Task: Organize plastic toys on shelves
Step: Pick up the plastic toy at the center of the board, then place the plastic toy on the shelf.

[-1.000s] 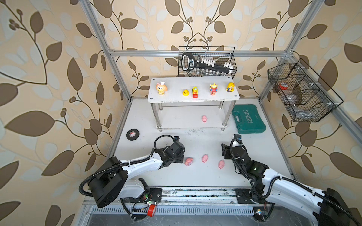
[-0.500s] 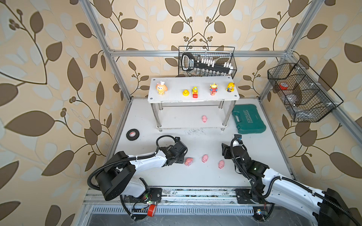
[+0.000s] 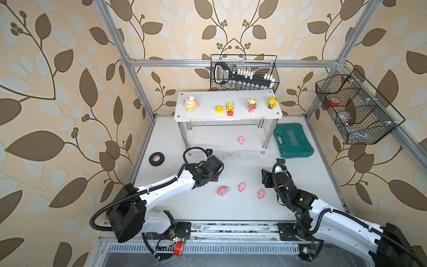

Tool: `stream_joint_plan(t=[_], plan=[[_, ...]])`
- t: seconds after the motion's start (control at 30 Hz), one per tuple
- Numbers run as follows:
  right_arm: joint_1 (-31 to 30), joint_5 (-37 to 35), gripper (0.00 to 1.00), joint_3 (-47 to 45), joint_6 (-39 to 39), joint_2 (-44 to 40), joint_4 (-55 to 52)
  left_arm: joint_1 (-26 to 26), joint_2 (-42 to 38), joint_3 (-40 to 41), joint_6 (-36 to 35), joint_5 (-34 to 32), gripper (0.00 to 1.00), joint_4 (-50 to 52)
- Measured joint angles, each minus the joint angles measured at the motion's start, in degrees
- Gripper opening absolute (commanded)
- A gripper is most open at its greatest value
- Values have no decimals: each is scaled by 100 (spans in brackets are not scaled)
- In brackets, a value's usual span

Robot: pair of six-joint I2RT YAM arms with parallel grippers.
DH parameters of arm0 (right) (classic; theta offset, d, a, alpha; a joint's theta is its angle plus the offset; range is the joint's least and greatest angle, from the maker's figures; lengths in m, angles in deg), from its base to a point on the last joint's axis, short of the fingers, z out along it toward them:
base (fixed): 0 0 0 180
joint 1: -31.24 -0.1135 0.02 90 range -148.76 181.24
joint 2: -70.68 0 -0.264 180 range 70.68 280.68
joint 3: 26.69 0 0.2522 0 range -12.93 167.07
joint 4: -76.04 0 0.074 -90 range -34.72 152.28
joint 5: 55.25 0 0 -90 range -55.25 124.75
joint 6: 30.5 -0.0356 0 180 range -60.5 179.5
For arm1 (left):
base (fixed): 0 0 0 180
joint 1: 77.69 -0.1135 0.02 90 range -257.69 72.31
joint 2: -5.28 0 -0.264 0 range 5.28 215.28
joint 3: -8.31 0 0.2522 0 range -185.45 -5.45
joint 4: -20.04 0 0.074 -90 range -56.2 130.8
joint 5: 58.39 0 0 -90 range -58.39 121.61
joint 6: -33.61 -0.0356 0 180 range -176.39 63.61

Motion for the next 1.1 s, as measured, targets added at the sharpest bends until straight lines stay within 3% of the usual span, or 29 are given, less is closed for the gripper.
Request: stream_joint_plan(t=[0.2,0.3,0.47,1.1], plan=[[7,17,66,0,0,-94,0,-1054,614,-1097,-330,90,32,-50],[11,15,66,0,0,-144,2,-1318,1193,-1443,-437,109,31,-125],[13,17,66,0,0,-166,0,-1340,1764,-1580,-496,66,29,-404],[15,61,66,0,0,-166,2,-1298,1657,-667,-221,-1211,30,-2354]])
